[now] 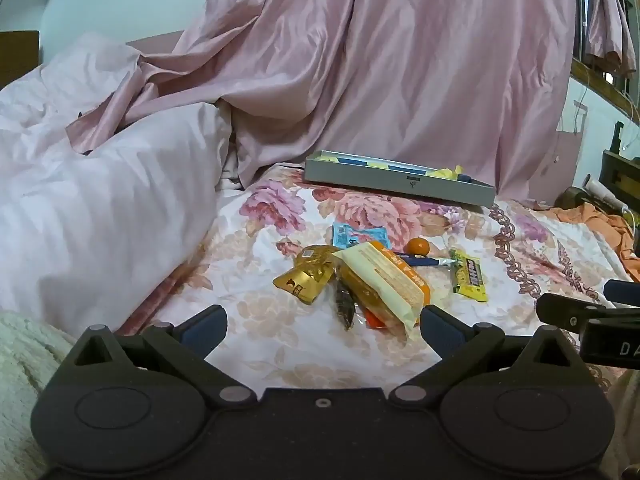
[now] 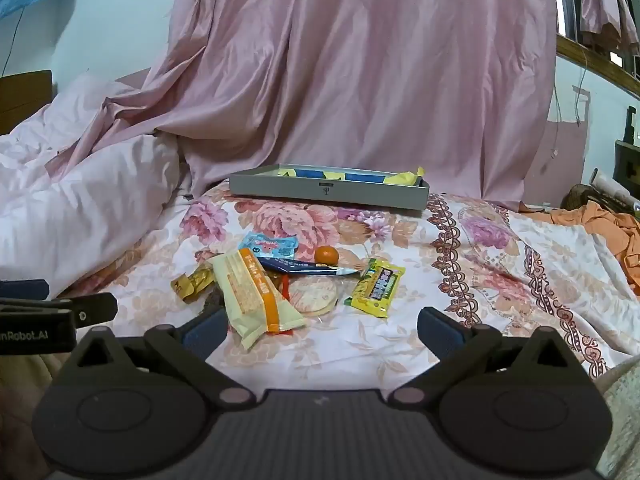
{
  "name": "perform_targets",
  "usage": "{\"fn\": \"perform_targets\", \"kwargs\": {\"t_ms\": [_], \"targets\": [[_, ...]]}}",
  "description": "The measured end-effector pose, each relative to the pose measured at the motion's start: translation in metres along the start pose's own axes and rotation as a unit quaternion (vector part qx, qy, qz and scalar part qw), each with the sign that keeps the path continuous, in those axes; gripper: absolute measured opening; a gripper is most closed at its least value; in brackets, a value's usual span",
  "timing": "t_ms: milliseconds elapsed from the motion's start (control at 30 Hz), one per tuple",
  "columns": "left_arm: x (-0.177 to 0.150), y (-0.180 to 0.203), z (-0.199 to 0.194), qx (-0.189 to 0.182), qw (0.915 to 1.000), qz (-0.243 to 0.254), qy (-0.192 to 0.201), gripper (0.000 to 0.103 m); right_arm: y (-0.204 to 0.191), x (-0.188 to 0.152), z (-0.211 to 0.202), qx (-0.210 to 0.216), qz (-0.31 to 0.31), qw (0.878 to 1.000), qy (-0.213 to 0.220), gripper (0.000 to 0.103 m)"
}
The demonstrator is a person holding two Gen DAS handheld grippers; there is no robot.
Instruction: Organize snacks
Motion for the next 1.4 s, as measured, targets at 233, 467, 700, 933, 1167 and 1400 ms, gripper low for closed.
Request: {"fn": "perform_targets", "kwargs": {"t_ms": [233, 467, 700, 933, 1167, 1400], "targets": [[-0.001, 0.005, -0.002, 0.000, 0.9999, -0.008, -0.007, 0.102, -0.001, 0.000, 0.000, 0.003, 0.003, 1.000, 0.000, 0.103], [-0.002, -0.001, 0.000, -0.008, 0.9998, -0.015, -0.008, 0.102, -0.001, 0.000, 0.000, 0.003, 0.003, 1.000, -0.001, 0.103], [-0.003, 0.002, 0.002, -0.008, 0.9999, -0.013, -0.008, 0.102, -0.001, 0.000, 0.000, 0.003, 0.003, 1.000, -0.001, 0.103], [-0.004, 0.003, 0.006, -0.008, 0.9999, -0.010, -0.009, 0.102, -0.001, -0.001, 0.000, 0.003, 0.003, 1.000, -0.001, 0.103], [-0.005, 0.004, 0.006, -0.009, 0.9999, -0.011, -0.010, 0.102, -0.001, -0.001, 0.000, 0.003, 0.003, 1.000, -0.001, 0.103], [-0.005, 0.004, 0.007, -0.009, 0.9998, -0.011, -0.011, 0.102, -0.001, 0.000, 0.001, 0.003, 0.003, 1.000, -0.001, 0.103]]}}
Point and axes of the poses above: each gripper's, at about its wrist camera, not at the fingertips, and z roughly the way its jaws point, y to its right, x to its top, the point moved 2 cm from there along z, roughly the way its jaws point, and after that the axes turned 13 degrees about -y, right-handed, at the moved point
